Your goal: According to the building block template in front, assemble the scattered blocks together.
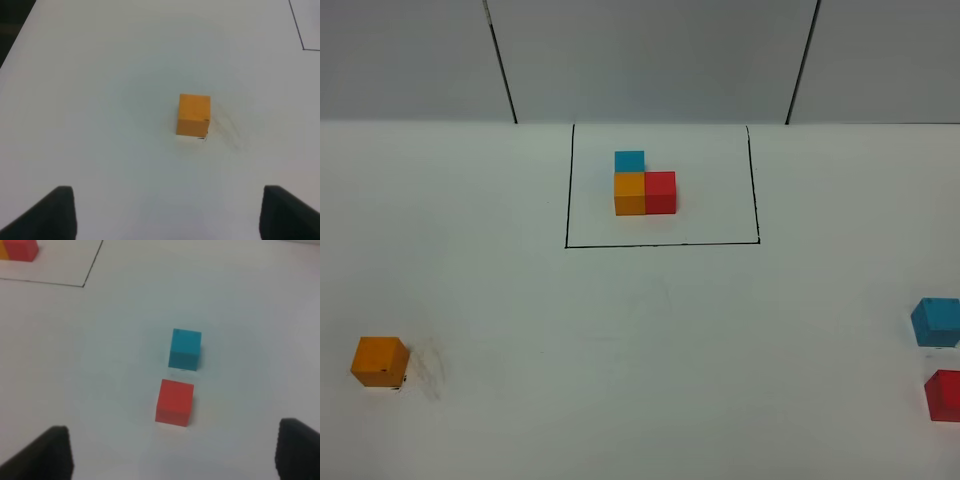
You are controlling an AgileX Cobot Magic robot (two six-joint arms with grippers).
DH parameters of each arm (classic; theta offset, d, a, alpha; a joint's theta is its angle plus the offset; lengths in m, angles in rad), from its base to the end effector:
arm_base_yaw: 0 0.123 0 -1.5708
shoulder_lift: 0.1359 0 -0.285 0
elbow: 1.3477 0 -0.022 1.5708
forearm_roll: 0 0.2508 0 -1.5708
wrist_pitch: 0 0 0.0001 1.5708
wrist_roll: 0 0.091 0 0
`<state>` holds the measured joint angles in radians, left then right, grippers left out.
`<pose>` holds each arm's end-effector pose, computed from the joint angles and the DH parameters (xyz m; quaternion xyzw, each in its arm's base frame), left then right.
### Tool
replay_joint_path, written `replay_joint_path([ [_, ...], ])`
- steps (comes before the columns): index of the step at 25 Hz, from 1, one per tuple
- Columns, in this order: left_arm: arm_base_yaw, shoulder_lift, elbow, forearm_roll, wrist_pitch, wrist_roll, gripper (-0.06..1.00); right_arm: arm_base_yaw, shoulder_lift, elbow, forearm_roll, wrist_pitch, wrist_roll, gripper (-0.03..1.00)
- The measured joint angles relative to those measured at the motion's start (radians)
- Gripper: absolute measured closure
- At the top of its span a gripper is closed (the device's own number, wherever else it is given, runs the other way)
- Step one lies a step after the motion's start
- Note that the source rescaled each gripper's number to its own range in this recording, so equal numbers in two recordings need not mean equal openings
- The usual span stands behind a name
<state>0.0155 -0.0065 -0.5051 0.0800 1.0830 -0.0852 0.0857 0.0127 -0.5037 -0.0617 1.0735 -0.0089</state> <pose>-0.0076 0.0063 0.2771 -0.0453 0.8541 0.0219 0.5176 -0.0035 -0.0053 0.2775 -0.0393 0.8576 -0.0111 0.5128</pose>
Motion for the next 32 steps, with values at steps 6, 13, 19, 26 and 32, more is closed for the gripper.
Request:
replay_joint_path([
  [6,0.0,0.0,0.0,0.0,0.0,0.0,0.3,0.0,0.0,0.0,0.0,0.0,0.0,0.29],
  [13,0.0,0.0,0.0,0.0,0.0,0.0,0.3,0.0,0.0,0.0,0.0,0.0,0.0,0.29],
  [19,0.0,0.033,0.0,0.0,0.0,0.033,0.3,0.0,0.0,0.0,0.0,0.0,0.0,0.29],
  [26,0.0,0.244,-0.003,-0.003,-0.001,0.038,0.3,0.0,0.0,0.0,0.0,0.0,0.0,0.29],
  [32,0.0,0.451,-0.107,-0.018,-0.01,0.029,0.3,0.0,0.0,0.0,0.0,0.0,0.0,0.29],
])
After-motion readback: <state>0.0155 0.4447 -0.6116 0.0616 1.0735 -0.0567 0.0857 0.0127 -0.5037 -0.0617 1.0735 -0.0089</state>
